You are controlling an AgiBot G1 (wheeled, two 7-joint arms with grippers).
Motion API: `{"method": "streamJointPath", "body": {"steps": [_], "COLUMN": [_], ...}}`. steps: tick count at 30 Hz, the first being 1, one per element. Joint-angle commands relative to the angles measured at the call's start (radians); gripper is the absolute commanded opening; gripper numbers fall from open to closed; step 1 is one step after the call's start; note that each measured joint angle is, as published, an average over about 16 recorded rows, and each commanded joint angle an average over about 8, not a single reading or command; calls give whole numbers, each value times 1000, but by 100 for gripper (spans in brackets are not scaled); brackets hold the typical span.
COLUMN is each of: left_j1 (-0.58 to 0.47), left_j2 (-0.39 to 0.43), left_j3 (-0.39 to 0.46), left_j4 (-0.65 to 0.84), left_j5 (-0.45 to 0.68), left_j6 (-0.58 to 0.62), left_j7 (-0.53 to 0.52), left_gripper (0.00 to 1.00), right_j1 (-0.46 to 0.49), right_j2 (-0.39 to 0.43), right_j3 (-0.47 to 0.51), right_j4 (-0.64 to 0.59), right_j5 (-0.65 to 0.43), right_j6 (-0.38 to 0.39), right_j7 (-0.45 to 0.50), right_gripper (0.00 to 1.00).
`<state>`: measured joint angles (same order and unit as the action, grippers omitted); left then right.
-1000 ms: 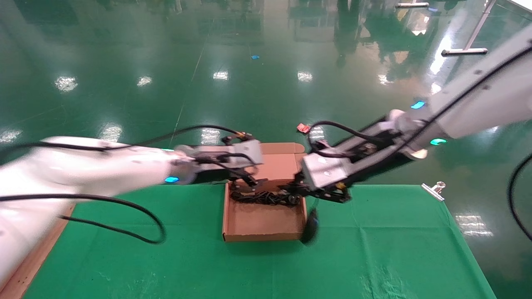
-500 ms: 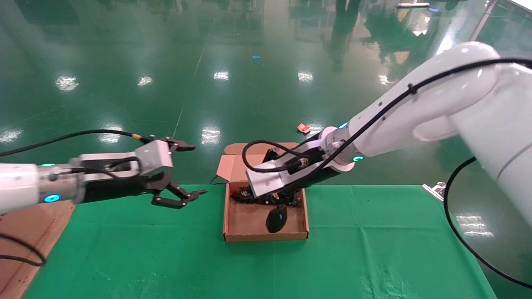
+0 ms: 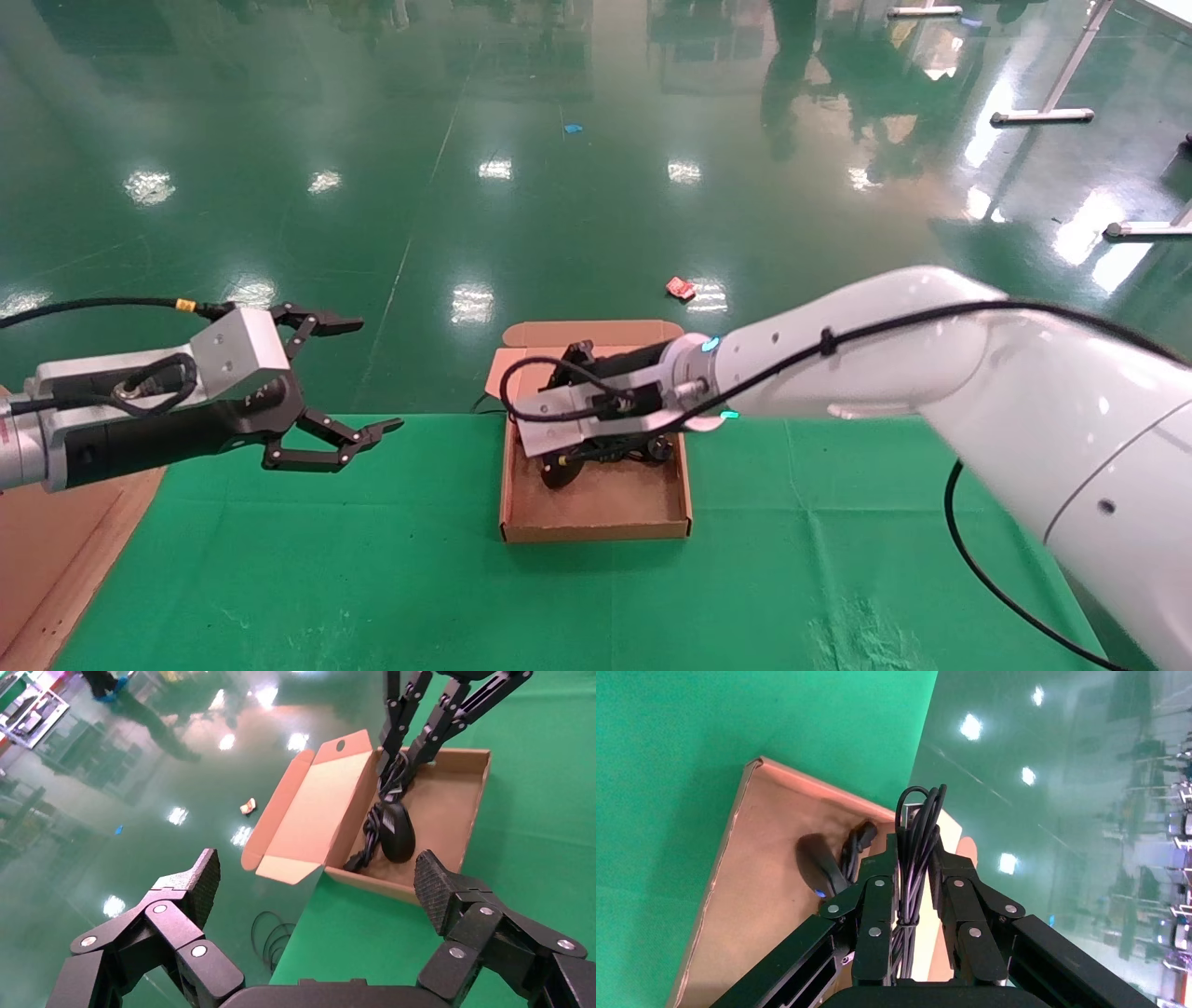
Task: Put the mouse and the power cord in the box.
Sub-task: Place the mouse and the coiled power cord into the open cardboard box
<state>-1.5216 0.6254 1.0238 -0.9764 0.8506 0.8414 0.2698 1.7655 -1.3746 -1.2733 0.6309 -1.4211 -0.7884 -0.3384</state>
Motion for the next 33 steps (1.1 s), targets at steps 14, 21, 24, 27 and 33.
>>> {"method": "streamJointPath", "body": {"steps": [14, 21, 24, 27, 33], "left_j1": [21, 21, 21, 20, 20], "left_j2": [-19, -19, -18, -17, -16], "left_j3": [-4, -4, -4, -4, -3], "left_j4": [-25, -26, -24, -23, -22], "left_j5": [-7, -7, -7, -7, -6], "left_j6": [-26, -26, -26, -26, -26], "left_j7": [0, -1, -1, -1, -1], "left_gripper": [100, 100, 100, 100, 100], "right_j1": [-80, -84, -83, -81, -78], "right_j2": [2, 1, 2, 2, 2], "right_j3": [-151, -156, -152, -149, -145], "right_j4": [-29, -30, -30, -30, -30], "right_j5": [-5, -7, -7, -7, -7], "right_j6": [114, 119, 116, 113, 109], "right_j7": [12, 10, 11, 12, 14], "right_gripper": [85, 100, 100, 100, 100]}}
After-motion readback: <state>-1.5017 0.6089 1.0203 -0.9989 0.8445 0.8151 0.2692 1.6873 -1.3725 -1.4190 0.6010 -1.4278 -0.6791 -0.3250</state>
